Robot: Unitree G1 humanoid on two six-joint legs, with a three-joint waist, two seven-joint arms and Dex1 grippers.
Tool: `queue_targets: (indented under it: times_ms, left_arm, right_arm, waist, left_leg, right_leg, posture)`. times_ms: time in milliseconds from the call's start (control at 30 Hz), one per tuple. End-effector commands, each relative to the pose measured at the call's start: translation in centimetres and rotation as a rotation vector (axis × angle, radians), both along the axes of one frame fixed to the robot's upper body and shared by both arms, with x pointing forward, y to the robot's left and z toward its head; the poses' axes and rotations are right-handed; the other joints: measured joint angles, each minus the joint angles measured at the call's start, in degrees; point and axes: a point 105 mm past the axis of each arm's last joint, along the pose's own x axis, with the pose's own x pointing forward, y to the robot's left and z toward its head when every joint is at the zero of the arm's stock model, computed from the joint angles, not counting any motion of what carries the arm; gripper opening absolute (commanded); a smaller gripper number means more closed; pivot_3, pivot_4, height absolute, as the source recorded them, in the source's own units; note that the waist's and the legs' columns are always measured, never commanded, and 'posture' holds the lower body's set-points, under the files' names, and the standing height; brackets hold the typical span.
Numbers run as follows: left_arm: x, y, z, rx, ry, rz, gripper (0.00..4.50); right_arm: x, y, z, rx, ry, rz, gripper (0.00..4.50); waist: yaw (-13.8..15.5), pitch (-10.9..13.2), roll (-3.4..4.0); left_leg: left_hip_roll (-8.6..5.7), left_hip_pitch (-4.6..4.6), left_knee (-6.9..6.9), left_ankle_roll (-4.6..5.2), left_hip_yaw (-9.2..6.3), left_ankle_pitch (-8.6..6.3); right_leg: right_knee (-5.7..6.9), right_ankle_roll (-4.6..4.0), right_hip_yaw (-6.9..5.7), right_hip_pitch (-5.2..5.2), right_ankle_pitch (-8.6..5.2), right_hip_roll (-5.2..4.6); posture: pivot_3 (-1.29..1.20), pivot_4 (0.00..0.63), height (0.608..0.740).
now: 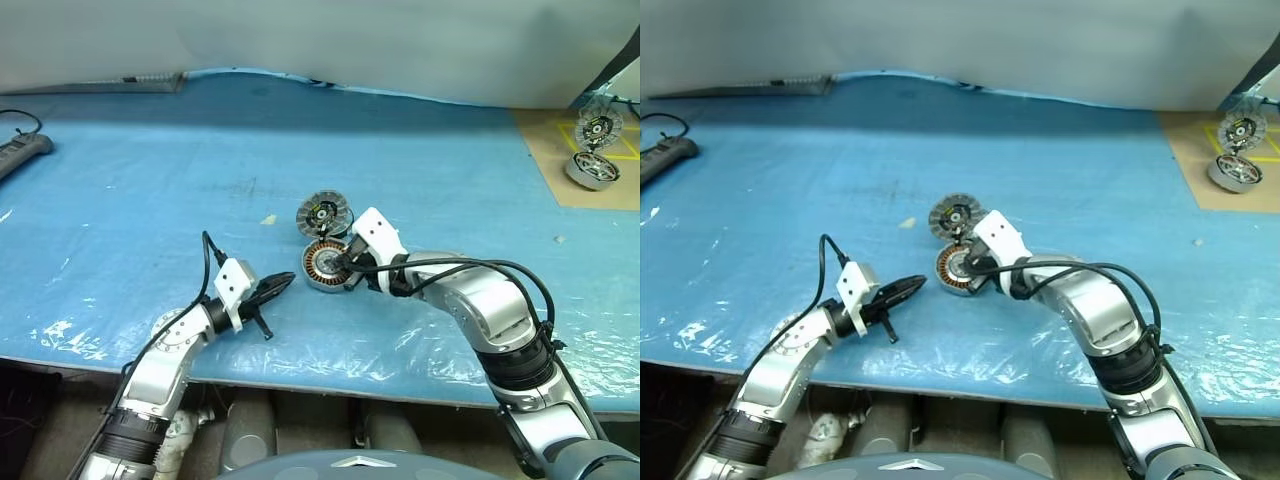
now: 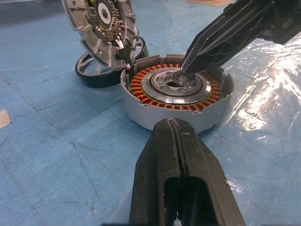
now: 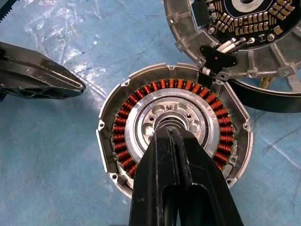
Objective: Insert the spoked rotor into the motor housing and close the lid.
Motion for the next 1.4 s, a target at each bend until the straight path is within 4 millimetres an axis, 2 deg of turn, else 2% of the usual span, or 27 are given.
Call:
queue_targets:
  times_ms: [33, 467, 800, 1167, 1267, 1400]
  left_arm:
    - [0.1, -0.2, 0.8, -0.009, -0.038, -0.009, 0.0]
    - [0.0, -0.5, 0.8, -0.019, -0.03, -0.004, 0.0]
    - [-0.3, -0.6, 0.3, -0.031, -0.019, -0.003, 0.0]
    - [-0.2, -0.6, 0.2, -0.032, -0.018, -0.004, 0.0]
    - [-0.2, -0.6, 0.2, -0.034, -0.018, -0.003, 0.0]
    - [-0.3, -0.5, 0.1, -0.034, -0.018, 0.002, 0.0]
  right_arm:
    - [-0.5, 0.4, 0.5, -0.001, -0.016, 0.036, 0.04]
    - [1.0, 0.7, -1.1, -0.03, 0.012, 0.009, 0.04]
    - [1.4, 0.0, -0.7, -0.033, 0.029, -0.022, 0.04]
    - [2.0, 0.1, -0.6, -0.044, 0.025, -0.028, 0.04]
    - [1.9, 0.8, 0.3, -0.003, 0.01, 0.003, 0.04]
    - [1.6, 1.6, 3.7, 0.105, -0.09, 0.084, 0.04]
  waist:
    - [0.0, 0.0, 0.0]
    - [-0.08, -0.01, 0.01]
    - [0.0, -0.02, 0.01]
    - [0.08, -0.02, 0.02]
    - [0.06, -0.02, 0.02]
    - [0.03, -0.02, 0.02]
  left_leg:
    - [0.0, 0.01, 0.0, 0.0, 0.0, 0.0]
    - [0.01, 0.13, 0.2, 0.0, 0.0, 0.0]
    - [0.01, 0.14, 0.34, 0.0, 0.0, 0.0]
    - [0.0, 0.11, 0.38, 0.0, 0.0, 0.0]
    - [0.0, 0.11, 0.39, 0.0, 0.0, 0.0]
    - [0.01, 0.07, 0.39, 0.0, 0.0, 0.0]
  right_leg:
    - [0.02, 0.0, 0.0, 0.0, 0.0, 0.0]
    - [0.4, -0.1, 0.06, 0.0, -0.06, -0.02]
    - [0.54, -0.23, 0.07, 0.02, -0.13, -0.05]
    - [0.54, -0.2, 0.07, 0.01, -0.12, -0.05]
    - [0.54, -0.21, 0.07, 0.01, -0.12, -0.05]
    - [0.55, -0.2, 0.08, -0.06, -0.12, -0.03]
  posture:
    - [0.0, 0.15, 0.74]
    - [0.0, 0.15, 0.74]
    - [0.0, 0.15, 0.74]
    - [0.0, 0.15, 0.74]
    - [0.0, 0.15, 0.74]
    - [0.0, 0.15, 0.74]
